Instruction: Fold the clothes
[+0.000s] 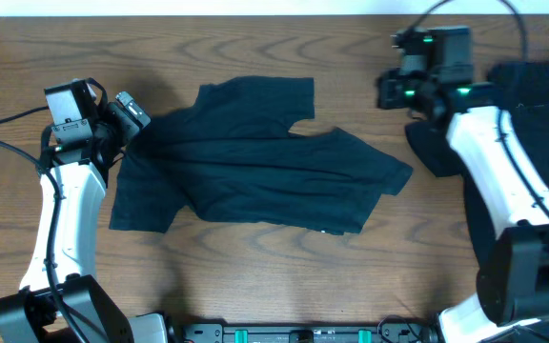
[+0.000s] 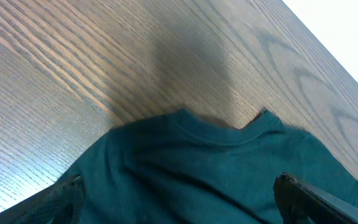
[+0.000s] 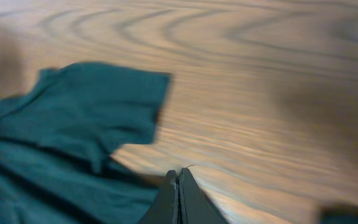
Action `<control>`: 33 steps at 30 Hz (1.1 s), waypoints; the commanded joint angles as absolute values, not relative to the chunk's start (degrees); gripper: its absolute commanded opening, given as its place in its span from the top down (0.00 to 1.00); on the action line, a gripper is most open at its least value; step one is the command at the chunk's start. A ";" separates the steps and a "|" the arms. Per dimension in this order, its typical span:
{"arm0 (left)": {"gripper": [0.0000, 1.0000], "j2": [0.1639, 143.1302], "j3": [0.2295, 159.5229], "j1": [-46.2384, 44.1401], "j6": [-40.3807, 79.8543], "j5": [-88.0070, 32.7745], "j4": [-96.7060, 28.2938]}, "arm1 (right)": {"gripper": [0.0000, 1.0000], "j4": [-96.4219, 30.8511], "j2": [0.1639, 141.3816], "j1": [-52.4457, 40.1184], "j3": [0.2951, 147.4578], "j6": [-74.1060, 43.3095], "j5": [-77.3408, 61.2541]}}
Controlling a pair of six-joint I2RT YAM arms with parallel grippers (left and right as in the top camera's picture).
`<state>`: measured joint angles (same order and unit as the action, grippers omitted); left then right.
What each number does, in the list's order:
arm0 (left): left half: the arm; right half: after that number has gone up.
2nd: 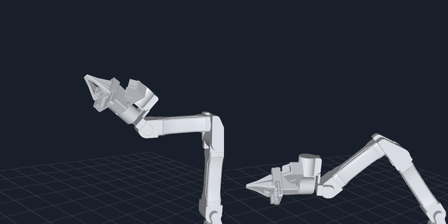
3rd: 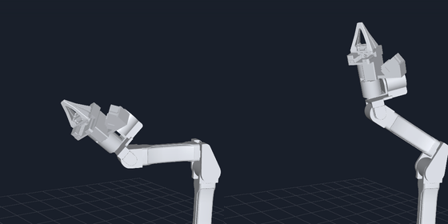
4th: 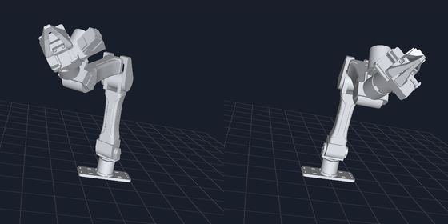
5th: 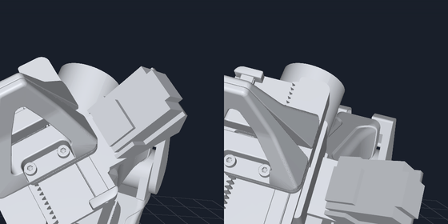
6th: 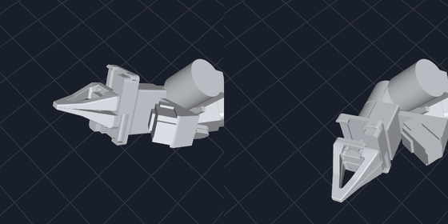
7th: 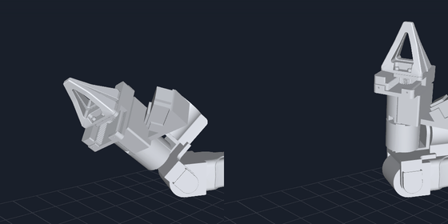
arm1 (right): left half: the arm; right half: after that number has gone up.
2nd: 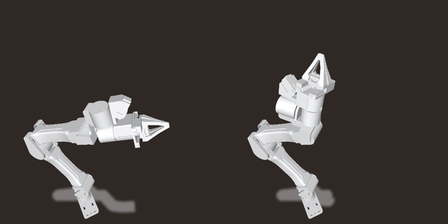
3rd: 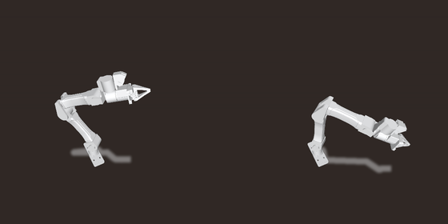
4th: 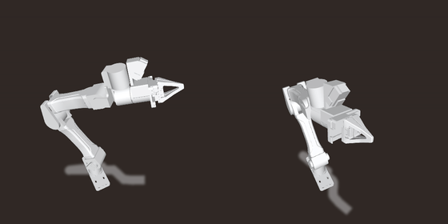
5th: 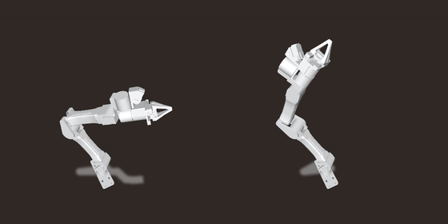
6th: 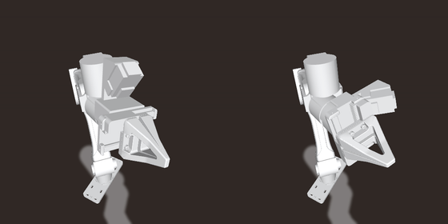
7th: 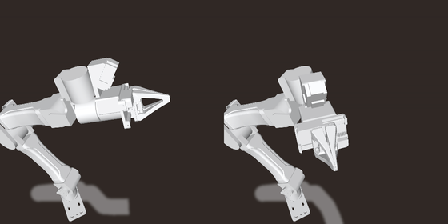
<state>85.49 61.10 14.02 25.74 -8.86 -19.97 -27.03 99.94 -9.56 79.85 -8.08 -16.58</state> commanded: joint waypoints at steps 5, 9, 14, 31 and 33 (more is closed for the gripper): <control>0.02 85.78 61.25 13.96 25.80 -8.99 -20.16 | 0.99 -30.33 106.06 -21.41 89.17 -9.82 -8.45; 0.02 85.78 61.25 13.96 25.80 -8.99 -20.16 | 0.99 -42.68 114.43 -24.56 105.41 -9.10 -4.82; 0.02 85.78 61.25 13.96 25.80 -8.99 -20.16 | 0.99 -55.37 126.65 -25.10 125.14 -8.47 -4.47; 0.02 85.78 61.25 13.96 25.80 -8.99 -20.16 | 0.99 -53.78 146.21 -26.68 134.37 -8.12 -4.67; 0.02 85.78 61.25 13.96 25.80 -8.99 -20.16 | 0.99 -54.30 146.58 -26.76 134.34 -8.58 -4.64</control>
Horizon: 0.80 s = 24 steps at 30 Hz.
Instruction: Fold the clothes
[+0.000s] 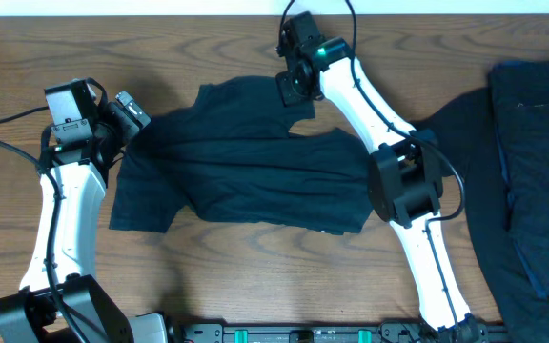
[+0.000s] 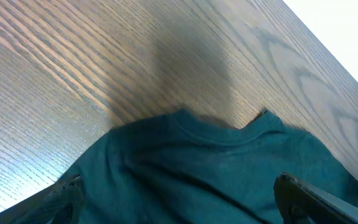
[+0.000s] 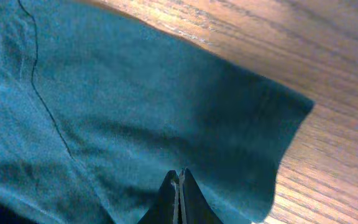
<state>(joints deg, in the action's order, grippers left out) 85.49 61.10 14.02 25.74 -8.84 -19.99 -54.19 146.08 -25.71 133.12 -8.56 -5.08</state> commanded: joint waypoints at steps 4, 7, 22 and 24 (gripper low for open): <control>0.02 85.78 61.25 13.96 25.80 -8.99 -20.16 | 0.99 -56.05 147.70 -27.18 134.32 -9.82 -4.93; 0.02 85.78 61.25 13.96 25.80 -8.99 -20.16 | 0.99 -55.79 149.08 -27.64 134.26 -9.85 -4.93; 0.02 85.78 61.25 13.96 25.80 -8.99 -20.16 | 0.99 -39.59 156.07 -28.21 134.23 -19.11 -4.89; 0.02 85.78 61.25 13.96 25.80 -8.99 -20.16 | 0.99 -36.38 157.86 -28.21 134.23 -20.62 -4.91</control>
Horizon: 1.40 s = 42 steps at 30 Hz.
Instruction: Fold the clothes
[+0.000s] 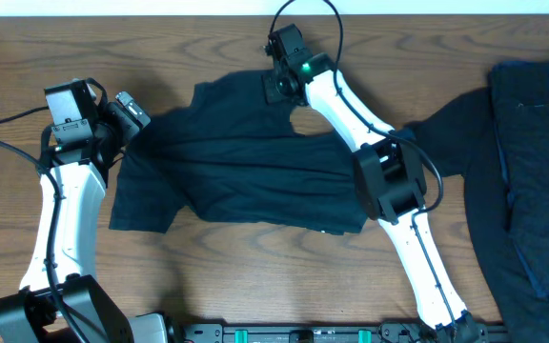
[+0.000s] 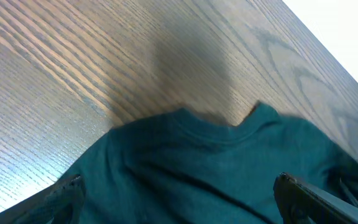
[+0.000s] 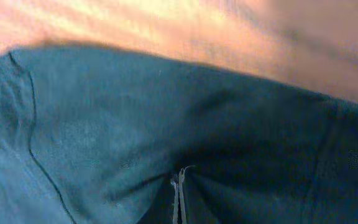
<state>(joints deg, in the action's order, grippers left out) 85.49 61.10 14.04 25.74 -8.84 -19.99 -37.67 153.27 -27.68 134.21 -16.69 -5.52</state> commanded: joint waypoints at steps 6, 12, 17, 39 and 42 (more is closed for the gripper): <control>0.02 85.78 61.25 13.96 25.80 -8.99 -20.16 | 0.99 -23.38 163.87 -28.38 134.21 -20.99 -4.97; 0.02 85.78 61.25 13.96 25.80 -8.99 -20.16 | 0.99 -8.36 165.31 -28.69 134.23 -17.58 -4.93; 0.02 85.78 61.25 13.96 25.80 -8.99 -20.16 | 0.99 -2.76 165.21 -28.38 137.97 -14.24 -5.08; 0.02 85.78 61.25 13.96 25.80 -8.99 -20.16 | 0.99 -90.32 144.64 -11.09 165.97 -10.00 0.01; 0.02 85.78 61.25 13.96 25.80 -8.99 -20.16 | 0.99 -97.34 145.82 -7.40 164.38 -10.55 -0.69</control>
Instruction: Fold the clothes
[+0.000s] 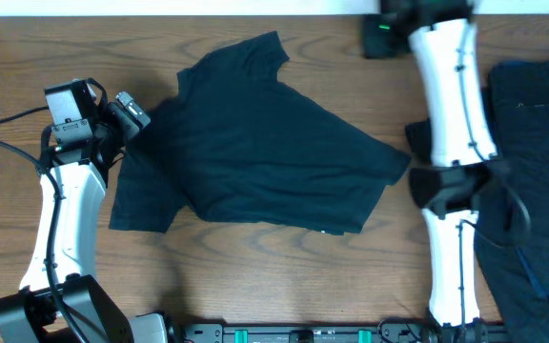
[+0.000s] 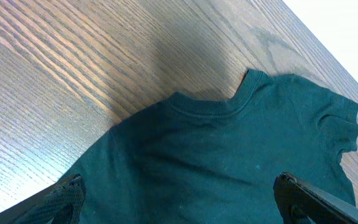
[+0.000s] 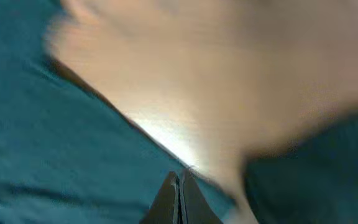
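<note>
A dark teal T-shirt point(image 1: 255, 143) lies spread on the wooden table, one sleeve point(image 1: 260, 50) pointing to the far edge. My left gripper point(image 1: 127, 112) hangs over the shirt's left edge near the collar point(image 2: 207, 107). In the left wrist view the left gripper point(image 2: 179, 190) is wide open, with only cloth point(image 2: 229, 155) under it. My right gripper point(image 1: 381, 26) is up at the far edge, right of the shirt. The right wrist view is blurred, but the right gripper point(image 3: 179, 177) shows its thin fingers pressed together and shut.
A second heap of dark clothes point(image 1: 532, 143) lies along the right side of the table, partly behind the right arm point(image 1: 451, 86). Bare wood point(image 1: 255, 276) runs along the front. A black rail point(image 1: 303, 333) borders the near edge.
The right gripper was on the shirt's upper sleeve and is now at the far right edge, off the shirt. The sleeve now lies opened out toward the far edge. The left arm is unchanged.
At first the right gripper was shut at the far right, and the shirt's top sleeve lay folded over. Then it was at that sleeve, then further left on it. Now the sleeve is spread flat and the gripper is back at the far right.
</note>
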Action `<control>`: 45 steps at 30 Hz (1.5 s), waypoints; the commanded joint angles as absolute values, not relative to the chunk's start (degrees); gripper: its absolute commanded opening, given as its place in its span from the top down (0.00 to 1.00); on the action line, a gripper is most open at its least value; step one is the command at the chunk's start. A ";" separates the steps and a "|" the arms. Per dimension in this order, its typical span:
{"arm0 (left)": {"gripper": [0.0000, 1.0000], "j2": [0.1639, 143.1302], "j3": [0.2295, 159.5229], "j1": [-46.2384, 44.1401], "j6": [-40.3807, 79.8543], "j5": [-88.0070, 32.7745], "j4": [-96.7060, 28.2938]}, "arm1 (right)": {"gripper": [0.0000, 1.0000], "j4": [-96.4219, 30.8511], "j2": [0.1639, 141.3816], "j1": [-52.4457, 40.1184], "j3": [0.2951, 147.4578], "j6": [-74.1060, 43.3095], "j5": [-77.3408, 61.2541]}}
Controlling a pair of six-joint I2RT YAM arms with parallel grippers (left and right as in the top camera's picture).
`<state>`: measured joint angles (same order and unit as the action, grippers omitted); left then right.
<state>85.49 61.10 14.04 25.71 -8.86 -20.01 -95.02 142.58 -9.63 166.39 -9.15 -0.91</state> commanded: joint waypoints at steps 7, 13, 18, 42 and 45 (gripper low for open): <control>0.02 85.78 61.25 13.96 25.80 -8.97 -20.16 | 0.99 -97.30 145.95 -2.15 151.02 -10.22 -6.59; 0.02 85.78 61.25 13.96 25.80 -8.99 -20.16 | 0.99 -95.39 145.95 0.89 139.20 -9.72 -3.90; 0.02 85.78 61.25 13.96 25.80 -8.99 -20.16 | 0.99 -91.07 145.95 1.98 131.41 -9.54 -3.84; 0.02 85.78 61.25 13.96 25.80 -8.99 -20.16 | 0.99 -78.52 145.86 13.56 119.00 -6.98 -1.37; 0.02 85.78 61.25 13.96 25.80 -8.99 -20.16 | 0.96 -78.46 145.82 13.43 121.30 -4.25 -4.03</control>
<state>85.49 61.10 14.04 25.74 -8.84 -20.01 -80.36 142.96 13.85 121.03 -8.62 -1.50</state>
